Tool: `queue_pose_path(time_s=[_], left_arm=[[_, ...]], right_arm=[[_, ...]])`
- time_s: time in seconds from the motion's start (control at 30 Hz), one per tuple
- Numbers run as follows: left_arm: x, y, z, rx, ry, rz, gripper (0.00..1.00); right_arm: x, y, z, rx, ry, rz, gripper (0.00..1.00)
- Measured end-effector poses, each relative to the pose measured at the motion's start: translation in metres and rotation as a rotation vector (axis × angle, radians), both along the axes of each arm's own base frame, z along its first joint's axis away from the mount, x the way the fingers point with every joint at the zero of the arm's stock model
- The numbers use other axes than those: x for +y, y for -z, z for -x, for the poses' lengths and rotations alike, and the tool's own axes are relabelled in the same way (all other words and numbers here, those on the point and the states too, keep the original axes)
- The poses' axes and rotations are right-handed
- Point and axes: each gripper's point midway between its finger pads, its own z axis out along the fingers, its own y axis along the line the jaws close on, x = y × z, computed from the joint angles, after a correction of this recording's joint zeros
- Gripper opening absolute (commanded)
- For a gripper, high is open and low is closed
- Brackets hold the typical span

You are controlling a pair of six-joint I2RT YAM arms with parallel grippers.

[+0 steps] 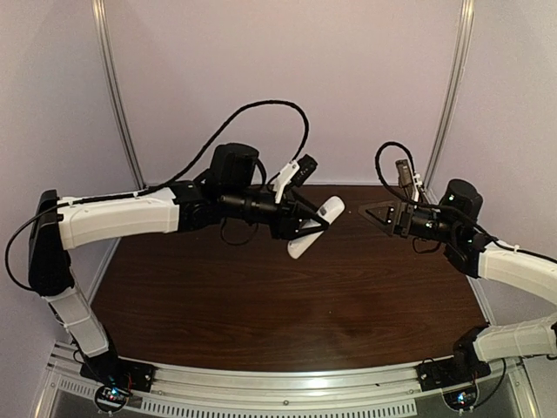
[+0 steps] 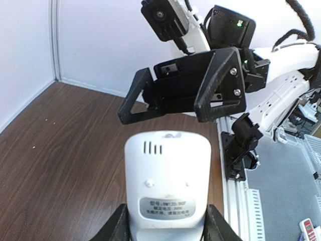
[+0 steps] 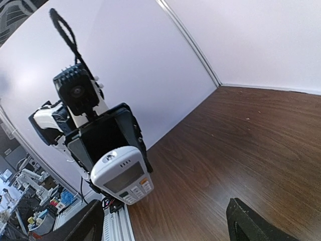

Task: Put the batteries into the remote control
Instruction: Pick up the remote control from the center of the board, then pass from the right arm to the left

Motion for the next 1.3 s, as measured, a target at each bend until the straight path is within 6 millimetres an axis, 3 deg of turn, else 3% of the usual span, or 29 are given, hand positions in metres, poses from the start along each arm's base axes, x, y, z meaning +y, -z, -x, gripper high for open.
queue_pose_path(time_s=[0.17,0.3,0.7,1.03,1.1,1.2,1.3], left_arm=[[-0.001,-0.004,0.014,0.049,0.058,0.087,0.18],[-0.002,-0.005,0.022,0.084,0.096,0.133,0.17],[0.001,-0.025,0.040,0.115,0.189,0.267,0.17],[0.004,-0.030,0.043,0.150,0.183,0.301,0.17],[0.005,-0.030,0.042,0.165,0.175,0.301,0.23],[0.007,-0.029,0.041,0.166,0.165,0.304,0.46],[0.011,-0.030,0.042,0.168,0.152,0.307,0.75]], right_arm=[[0.025,-0.040,0.022,-0.111,-0.106,-0.057,0.84],[0.041,-0.059,0.032,-0.162,-0.166,-0.077,0.83],[0.072,-0.056,0.044,-0.150,-0.255,-0.071,0.73],[0.089,-0.055,0.055,-0.177,-0.296,-0.064,0.34],[0.090,-0.054,0.053,-0.186,-0.290,-0.057,0.27],[0.091,-0.054,0.052,-0.178,-0.291,-0.050,0.20],[0.093,-0.055,0.050,-0.169,-0.288,-0.038,0.16]])
